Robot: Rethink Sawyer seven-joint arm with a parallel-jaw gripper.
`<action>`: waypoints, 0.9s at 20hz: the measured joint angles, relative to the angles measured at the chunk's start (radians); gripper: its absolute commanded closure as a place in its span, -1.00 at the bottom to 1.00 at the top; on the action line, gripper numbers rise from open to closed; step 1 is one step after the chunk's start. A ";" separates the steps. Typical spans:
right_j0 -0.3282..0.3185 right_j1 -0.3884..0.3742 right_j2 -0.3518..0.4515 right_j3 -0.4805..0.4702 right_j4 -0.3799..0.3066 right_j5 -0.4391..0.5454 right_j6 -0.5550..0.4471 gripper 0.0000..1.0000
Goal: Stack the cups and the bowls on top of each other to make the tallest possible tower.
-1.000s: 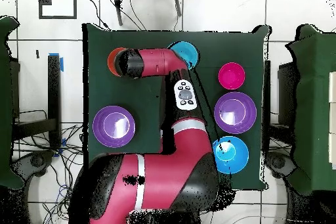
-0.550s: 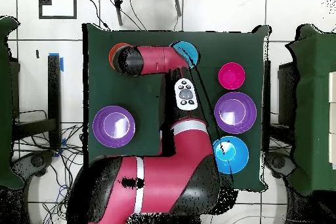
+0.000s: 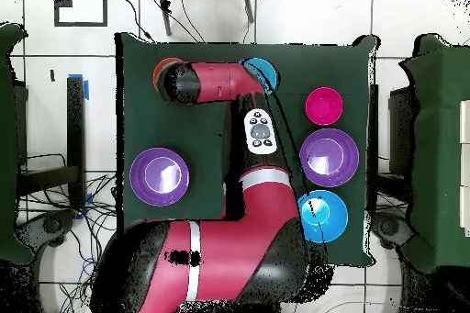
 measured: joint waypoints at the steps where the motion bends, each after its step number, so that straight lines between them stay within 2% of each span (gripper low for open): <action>1: 0.000 -0.001 0.000 0.000 0.000 0.000 0.000 1.00; 8: 0.000 -0.008 0.001 0.000 0.007 0.018 0.000 1.00; 18: 0.000 -0.071 0.002 0.012 0.057 0.132 0.000 1.00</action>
